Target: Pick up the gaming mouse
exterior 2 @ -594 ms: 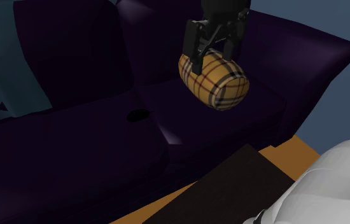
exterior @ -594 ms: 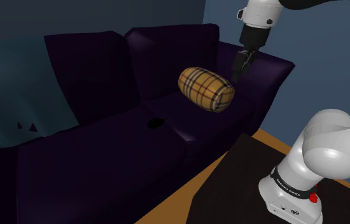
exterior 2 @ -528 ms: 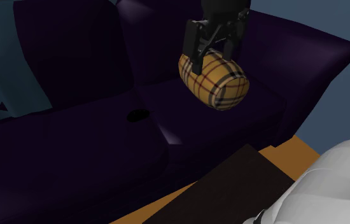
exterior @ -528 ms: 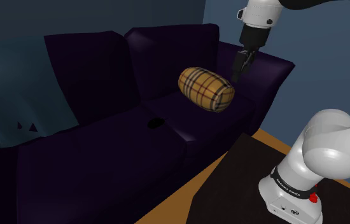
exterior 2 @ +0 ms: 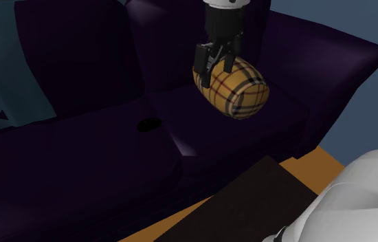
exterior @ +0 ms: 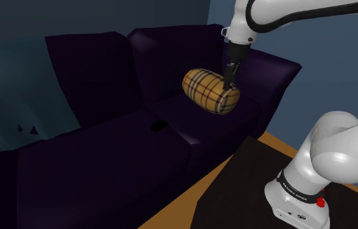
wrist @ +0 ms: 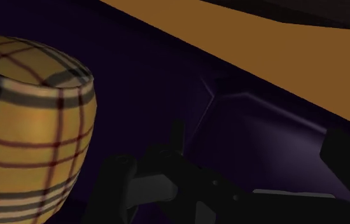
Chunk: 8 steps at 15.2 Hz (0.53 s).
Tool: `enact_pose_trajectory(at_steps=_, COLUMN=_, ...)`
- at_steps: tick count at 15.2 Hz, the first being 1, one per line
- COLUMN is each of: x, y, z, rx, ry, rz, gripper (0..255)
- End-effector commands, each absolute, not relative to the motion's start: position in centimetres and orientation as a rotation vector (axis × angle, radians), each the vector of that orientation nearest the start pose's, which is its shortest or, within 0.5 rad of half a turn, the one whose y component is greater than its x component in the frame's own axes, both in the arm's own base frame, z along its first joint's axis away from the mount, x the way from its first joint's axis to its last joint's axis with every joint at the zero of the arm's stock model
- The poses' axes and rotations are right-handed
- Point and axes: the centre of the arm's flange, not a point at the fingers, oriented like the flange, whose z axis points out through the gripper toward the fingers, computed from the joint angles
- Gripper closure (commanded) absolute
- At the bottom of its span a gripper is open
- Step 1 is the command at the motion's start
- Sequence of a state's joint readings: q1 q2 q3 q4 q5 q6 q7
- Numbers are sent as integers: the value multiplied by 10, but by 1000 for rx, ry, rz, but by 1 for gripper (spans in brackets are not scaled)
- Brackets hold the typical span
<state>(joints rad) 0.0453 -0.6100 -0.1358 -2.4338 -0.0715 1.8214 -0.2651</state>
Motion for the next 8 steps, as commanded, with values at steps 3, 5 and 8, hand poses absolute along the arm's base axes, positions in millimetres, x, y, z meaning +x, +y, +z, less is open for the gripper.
enact_pose_trajectory(at_steps=3, x=407, y=-54, z=479, rx=-3084, ry=-501, rz=26, gripper=0)
enact_pose_trajectory(at_steps=5, x=427, y=-59, z=461, rx=-3066, ry=-578, rz=36, gripper=0)
enact_pose_trajectory(at_steps=8, x=458, y=-63, z=435, rx=-3035, ry=-694, rz=52, gripper=0)
